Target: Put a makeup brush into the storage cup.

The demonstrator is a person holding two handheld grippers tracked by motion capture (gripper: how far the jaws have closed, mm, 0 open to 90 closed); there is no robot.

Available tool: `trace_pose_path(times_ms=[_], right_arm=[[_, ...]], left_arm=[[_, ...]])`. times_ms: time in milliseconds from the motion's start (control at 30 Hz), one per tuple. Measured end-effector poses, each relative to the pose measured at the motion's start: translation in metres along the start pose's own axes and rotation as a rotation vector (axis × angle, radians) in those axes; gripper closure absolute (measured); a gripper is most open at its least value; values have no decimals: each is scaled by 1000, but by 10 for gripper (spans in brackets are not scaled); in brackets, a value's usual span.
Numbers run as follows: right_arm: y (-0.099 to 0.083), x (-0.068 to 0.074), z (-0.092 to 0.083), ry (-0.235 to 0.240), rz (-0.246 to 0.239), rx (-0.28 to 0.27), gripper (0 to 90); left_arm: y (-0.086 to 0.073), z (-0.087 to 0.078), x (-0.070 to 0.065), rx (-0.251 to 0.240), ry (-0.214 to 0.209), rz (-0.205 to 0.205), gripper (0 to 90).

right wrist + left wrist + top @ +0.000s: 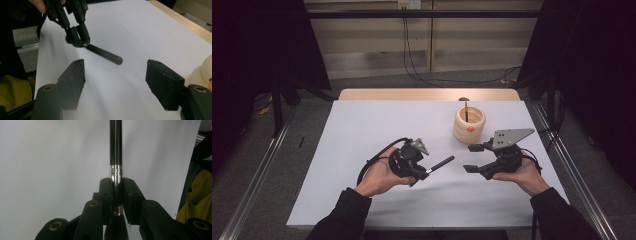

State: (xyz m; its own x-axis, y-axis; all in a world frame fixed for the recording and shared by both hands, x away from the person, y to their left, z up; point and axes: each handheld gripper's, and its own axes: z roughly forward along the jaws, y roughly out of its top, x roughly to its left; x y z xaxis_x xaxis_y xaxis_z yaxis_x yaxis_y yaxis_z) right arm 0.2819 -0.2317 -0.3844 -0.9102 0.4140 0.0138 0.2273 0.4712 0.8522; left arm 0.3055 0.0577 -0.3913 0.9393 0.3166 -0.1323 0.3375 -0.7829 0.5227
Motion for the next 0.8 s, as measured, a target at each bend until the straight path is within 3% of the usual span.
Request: trace_pose_path(times_ms=[33,67,200,233,267,467,500,533,800], right_arm=[[1,0,2,11,-8,17,340],[1,-1,4,21,-14,29,341],[1,-2,12,51,-31,89,358],[0,-2,13,49,-39,98,365],[0,-2,15,58,-43,111,372],[6,-4,20,98,-80,161,408],[8,-5,21,93,-89,164,410],[11,-5,22,106,-94,171,411],[24,-5,37,155,-152,255,424]], left_arm=[[1,-1,2,30,3,40,782],[1,1,-1,12,-3,14,782],[2,1,-2,36,-5,39,781],[1,2,-3,26,-5,21,782],[2,2,-3,44,-12,44,782],[4,4,-5,60,-11,63,782],[4,5,-6,54,-4,50,782],[5,5,-6,67,-10,78,782],[11,9,-10,80,-19,89,782]])
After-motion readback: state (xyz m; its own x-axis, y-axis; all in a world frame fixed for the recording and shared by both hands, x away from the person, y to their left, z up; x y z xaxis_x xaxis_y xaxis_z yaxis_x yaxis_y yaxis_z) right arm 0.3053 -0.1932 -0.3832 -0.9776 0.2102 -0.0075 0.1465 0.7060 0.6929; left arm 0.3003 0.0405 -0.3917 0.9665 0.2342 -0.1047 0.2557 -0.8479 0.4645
